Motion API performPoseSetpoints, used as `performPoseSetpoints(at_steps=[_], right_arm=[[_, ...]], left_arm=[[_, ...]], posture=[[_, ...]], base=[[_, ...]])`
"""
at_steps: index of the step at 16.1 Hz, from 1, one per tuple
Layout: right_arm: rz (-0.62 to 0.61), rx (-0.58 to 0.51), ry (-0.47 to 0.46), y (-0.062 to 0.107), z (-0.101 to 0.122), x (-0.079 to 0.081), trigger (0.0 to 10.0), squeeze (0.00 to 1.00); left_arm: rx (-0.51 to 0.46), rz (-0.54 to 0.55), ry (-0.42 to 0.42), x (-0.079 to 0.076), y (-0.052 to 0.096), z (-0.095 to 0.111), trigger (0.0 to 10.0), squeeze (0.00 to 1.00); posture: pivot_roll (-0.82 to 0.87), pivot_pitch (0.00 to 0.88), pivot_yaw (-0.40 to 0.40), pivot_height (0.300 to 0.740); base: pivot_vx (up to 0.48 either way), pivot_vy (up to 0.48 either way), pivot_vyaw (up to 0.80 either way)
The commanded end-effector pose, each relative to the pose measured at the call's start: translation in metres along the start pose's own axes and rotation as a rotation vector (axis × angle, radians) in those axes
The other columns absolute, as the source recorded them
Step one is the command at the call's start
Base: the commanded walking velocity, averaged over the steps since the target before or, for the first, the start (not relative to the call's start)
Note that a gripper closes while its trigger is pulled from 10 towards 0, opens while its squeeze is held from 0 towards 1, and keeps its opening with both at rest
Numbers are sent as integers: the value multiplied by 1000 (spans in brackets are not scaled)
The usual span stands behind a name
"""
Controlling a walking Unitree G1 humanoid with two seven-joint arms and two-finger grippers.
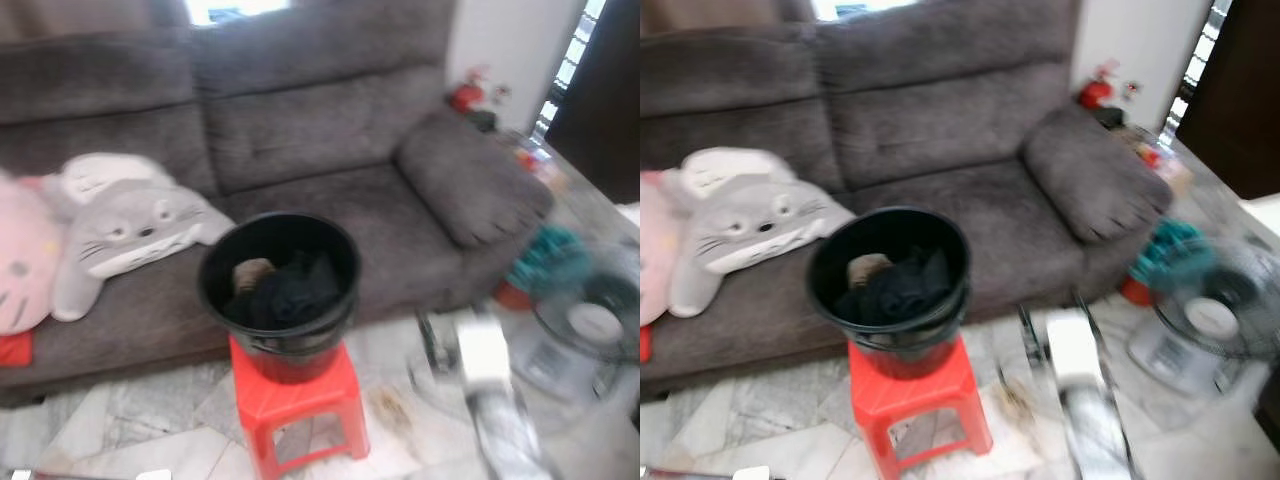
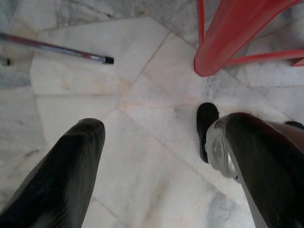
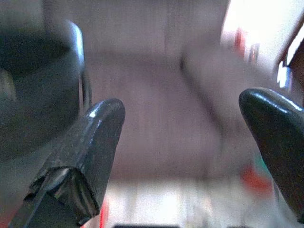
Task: Hang hanger
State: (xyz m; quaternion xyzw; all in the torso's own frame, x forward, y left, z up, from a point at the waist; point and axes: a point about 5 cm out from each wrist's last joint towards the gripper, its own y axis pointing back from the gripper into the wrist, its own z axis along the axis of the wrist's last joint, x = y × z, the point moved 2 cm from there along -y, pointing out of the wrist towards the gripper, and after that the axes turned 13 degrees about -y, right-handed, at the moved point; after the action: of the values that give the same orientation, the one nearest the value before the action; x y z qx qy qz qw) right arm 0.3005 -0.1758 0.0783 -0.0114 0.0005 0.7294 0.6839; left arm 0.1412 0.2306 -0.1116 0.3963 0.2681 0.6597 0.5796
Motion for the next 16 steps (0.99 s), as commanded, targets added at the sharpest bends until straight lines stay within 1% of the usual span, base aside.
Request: performPoseSetpoints(at_steps=[1,2,3,4,9,11,14,15,16], right_arm=[[79,-137,-9,-16,42,21,10000,0],[118,-156,-22,-21,54,34,10000,0],[156,-166,-38,-23,61,45,10000,0],[166,-165,-40,-23,62,48,10000,0],[151,-126,-23,-23,62,43,10000,0],[160,-128,-19,-24,64,45,10000,0],[167,-128,-10,-26,66,48,10000,0],[163,-124,-44,-26,66,47,10000,0],[163,-123,-48,-26,66,47,10000,0]], left_arm=[[18,11,6,4,1,-5,10000,0],[22,13,7,4,1,-5,10000,0],[23,13,8,4,1,-5,10000,0],[24,14,9,4,1,-6,10000,0],[30,17,8,6,1,-7,10000,0],[29,16,6,6,1,-6,10000,0],[27,24,6,7,0,-4,10000,0],[26,26,7,7,0,-3,10000,0],[26,26,7,8,0,-3,10000,0]], posture=[[-138,0,79,740],[-134,0,79,740],[-132,0,78,740],[-132,0,78,740],[-142,0,85,740],[-136,0,86,740],[-130,0,83,740],[-130,0,83,740],[-130,0,83,740]], base=[[0,0,0],[0,0,0],[0,0,0],[0,0,0],[0,0,0],[0,0,0],[0,0,685],[0,0,0],[0,0,0]])
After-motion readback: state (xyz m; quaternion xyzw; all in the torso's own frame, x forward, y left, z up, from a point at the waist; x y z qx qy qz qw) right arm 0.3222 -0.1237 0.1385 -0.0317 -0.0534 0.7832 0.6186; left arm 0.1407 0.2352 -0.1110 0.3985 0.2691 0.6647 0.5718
